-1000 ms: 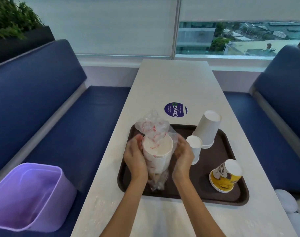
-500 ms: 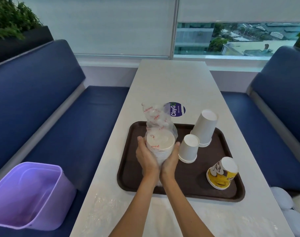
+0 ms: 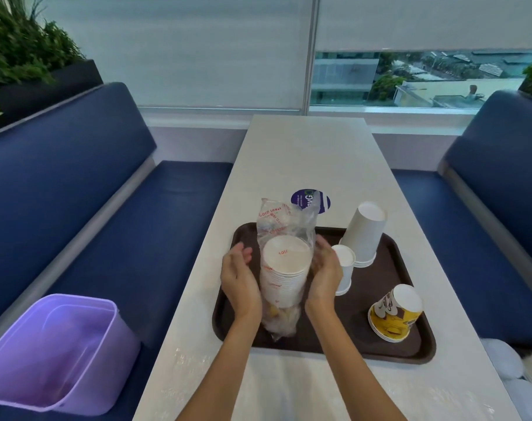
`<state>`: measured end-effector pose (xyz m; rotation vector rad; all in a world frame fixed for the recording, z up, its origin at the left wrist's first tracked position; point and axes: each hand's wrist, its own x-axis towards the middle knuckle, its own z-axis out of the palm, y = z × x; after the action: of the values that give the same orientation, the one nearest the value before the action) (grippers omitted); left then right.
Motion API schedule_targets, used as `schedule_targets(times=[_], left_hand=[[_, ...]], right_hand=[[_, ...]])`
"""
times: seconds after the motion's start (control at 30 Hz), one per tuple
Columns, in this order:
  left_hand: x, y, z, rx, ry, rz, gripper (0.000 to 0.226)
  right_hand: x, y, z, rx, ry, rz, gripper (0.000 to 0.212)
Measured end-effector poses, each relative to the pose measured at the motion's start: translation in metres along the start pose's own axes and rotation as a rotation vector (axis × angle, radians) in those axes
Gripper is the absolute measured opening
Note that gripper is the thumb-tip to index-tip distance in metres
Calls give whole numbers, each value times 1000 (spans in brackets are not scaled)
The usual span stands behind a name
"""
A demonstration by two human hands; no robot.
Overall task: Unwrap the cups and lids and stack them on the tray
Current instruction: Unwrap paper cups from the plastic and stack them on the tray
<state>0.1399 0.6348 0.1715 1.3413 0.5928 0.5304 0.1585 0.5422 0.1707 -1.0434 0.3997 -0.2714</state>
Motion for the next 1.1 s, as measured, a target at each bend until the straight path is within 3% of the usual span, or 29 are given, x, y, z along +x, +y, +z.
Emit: schedule_targets(times=[0.2,0.43,0.63,0.77,0.9,1.03,1.1], left_hand=[[-16,47,35,-230,-135,-174,43],[-17,-14,30,-205,-123,-152,46],[-15,-57,21,-206,-51,-287,43],[-10,-63,3,55,14,-128,22],[-1,-34,-11,108,34,-20,21],[-1,18,-10,-24,-137,-12,30],[-9,33,-7,-43,-277,-78,38]], right_hand=[[-4,-14,35,-29,-102,-10,47],[-10,36,7,87,-26,129,42],[-10,68,-13,141,-41,328,42],[-4,74,-24,-112,-5,208,20],[-2,35,-29,-120,-82,32,21],[-15,-8,-29,-312,-403,-241,80],[-24,-14,-23,-490,-539,-316,100]])
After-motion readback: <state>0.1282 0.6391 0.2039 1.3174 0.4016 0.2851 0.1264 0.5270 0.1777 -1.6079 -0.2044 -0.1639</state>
